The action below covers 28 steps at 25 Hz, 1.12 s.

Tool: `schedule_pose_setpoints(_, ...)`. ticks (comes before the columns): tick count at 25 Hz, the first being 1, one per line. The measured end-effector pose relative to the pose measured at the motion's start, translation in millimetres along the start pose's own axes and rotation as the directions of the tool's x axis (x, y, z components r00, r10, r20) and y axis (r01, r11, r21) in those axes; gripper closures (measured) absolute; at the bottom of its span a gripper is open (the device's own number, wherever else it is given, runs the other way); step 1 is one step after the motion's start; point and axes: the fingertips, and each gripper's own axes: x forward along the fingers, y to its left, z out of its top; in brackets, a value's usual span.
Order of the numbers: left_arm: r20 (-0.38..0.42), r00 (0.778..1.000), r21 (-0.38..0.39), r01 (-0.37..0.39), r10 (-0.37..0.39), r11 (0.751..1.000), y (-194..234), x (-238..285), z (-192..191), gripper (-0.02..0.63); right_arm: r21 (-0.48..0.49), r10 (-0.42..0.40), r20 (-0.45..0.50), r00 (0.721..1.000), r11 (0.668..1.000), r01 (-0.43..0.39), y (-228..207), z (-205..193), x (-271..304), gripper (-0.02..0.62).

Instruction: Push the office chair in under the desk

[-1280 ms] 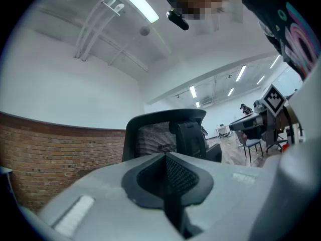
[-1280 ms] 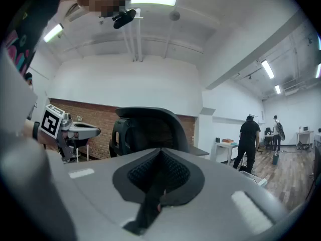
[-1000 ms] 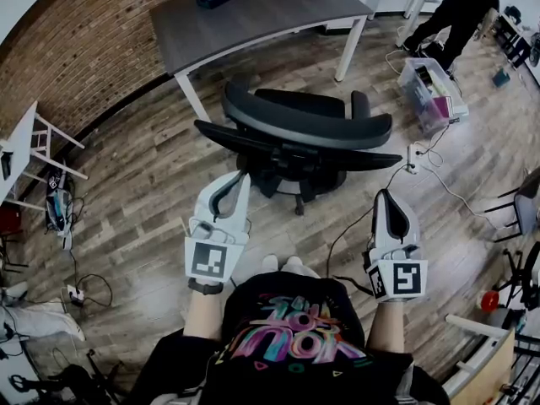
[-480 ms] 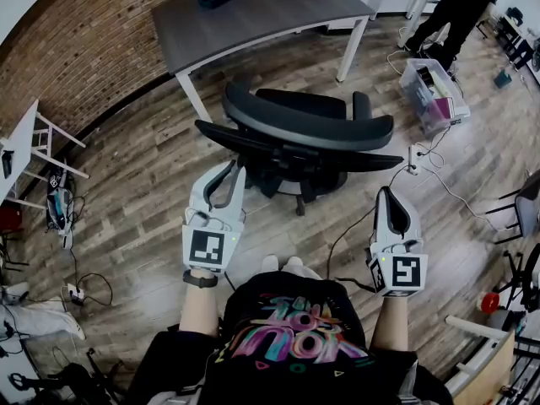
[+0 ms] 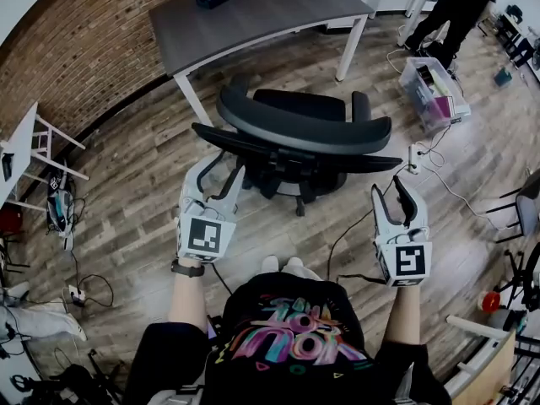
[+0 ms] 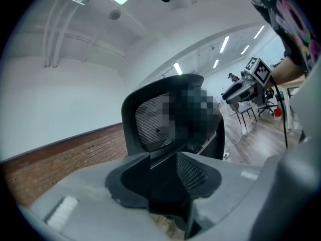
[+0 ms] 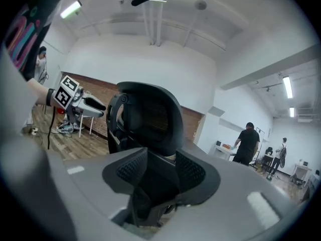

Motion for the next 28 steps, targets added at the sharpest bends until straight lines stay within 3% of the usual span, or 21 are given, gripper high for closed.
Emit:
schedule_pose_setpoints(7,-0.114,0.991,0.202,0.089,-0.067,0.975,7,13,-31,0.365,-0.093,0.057,-0.080,0.995,0.994,-0.064,-5,-11,19,0.359)
schedule_pose_setpoints(11,-0.167,0.981,0.275,0.145,-0.101,0.950,12,25,-39,0.345,-0.176,0.091,-0.138,0.986,0.978,-0.115,-5,-21,28,0.318)
schedule_pose_setpoints(16,-0.248,0.963,0.370,0.192,-0.102,0.909,24,36,-56,0.308,-0.288,0.085,-0.187,0.979,0.948,-0.138,-13,-32,44,0.310)
schedule_pose_setpoints(24,-0.326,0.934,0.416,0.283,-0.149,0.864,29,54,-71,0.276,-0.447,0.110,-0.301,0.947,0.861,-0.242,-12,-53,65,0.310)
schedule_pose_setpoints(28,-0.336,0.928,0.451,0.307,-0.160,0.838,29,63,-76,0.276,-0.480,0.097,-0.315,0.944,0.842,-0.246,-13,-62,74,0.325)
